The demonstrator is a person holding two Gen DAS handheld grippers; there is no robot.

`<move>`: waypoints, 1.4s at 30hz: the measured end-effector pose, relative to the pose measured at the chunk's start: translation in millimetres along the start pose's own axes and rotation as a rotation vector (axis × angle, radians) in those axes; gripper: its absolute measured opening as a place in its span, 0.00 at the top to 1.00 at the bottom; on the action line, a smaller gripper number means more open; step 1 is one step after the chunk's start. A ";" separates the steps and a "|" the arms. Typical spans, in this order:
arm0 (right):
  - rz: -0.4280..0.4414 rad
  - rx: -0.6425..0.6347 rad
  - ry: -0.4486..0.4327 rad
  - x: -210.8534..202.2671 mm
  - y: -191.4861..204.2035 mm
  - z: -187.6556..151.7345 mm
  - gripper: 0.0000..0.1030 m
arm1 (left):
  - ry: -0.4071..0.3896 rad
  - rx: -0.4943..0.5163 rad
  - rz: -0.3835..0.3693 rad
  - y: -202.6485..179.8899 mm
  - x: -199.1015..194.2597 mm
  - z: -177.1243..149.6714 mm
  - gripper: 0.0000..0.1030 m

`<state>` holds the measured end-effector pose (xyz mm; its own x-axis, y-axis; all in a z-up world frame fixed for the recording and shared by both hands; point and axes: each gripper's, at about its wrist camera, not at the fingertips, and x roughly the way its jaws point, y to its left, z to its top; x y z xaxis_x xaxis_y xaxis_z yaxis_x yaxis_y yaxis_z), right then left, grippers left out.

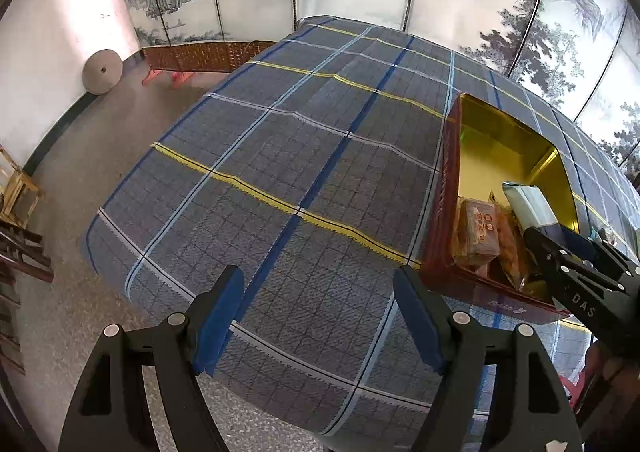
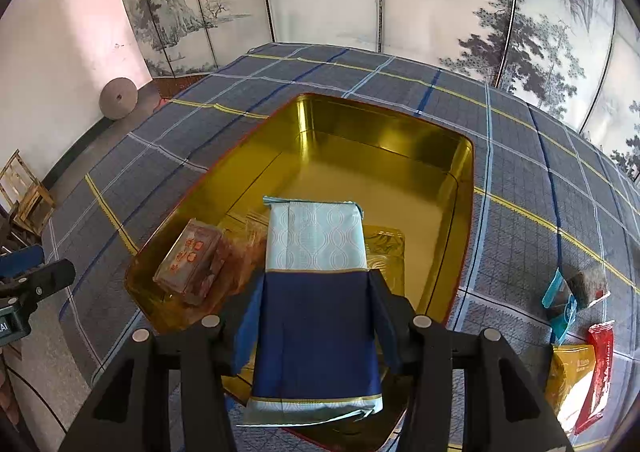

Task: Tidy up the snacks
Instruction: 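Carry the tissue pack into the tin and open the right gripper, then move the right gripper back to the pile and grasp the red packet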

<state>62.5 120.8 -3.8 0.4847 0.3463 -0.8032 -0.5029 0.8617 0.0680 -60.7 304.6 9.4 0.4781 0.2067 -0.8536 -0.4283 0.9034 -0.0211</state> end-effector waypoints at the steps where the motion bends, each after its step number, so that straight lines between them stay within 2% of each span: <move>1: 0.003 -0.001 0.002 0.4 0.7 -0.4 0.50 | 0.001 0.001 0.001 -0.4 0.3 -0.2 0.28; 8: 0.009 -0.011 0.008 -0.7 1.2 -1.3 0.49 | 0.005 -0.002 -0.002 -2.0 0.8 -2.5 0.28; 14: 0.015 -0.021 -0.003 -5.8 -0.6 -0.9 0.43 | 0.003 0.003 -0.004 -4.4 0.5 -2.6 0.28; 17: 0.019 -0.028 -0.014 -11.1 -1.8 -0.1 0.43 | 0.001 0.010 -0.004 -9.8 -1.3 -2.3 0.28; 20: 0.019 -0.043 -0.028 -17.4 -3.2 -0.3 0.37 | -0.005 0.019 -0.004 -18.0 -5.5 -1.4 0.28; 28: 0.031 -0.043 -0.071 -38.8 -19.2 0.6 0.37 | -0.018 0.061 -0.018 -45.2 -14.1 2.0 0.27; 35: 0.026 -0.002 -0.111 -64.0 -61.1 -7.3 0.37 | -0.037 0.115 -0.045 -77.0 -25.6 4.0 0.26; 42: -0.115 0.061 -0.117 -80.9 -143.6 -32.3 0.37 | -0.044 0.189 -0.089 -121.7 -31.2 2.8 0.25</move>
<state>72.4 -43.0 32.3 0.6180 0.2822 -0.7338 -0.3968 0.9177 0.0188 -21.3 189.3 40.1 0.5420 0.1354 -0.8294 -0.2331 0.9724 0.0064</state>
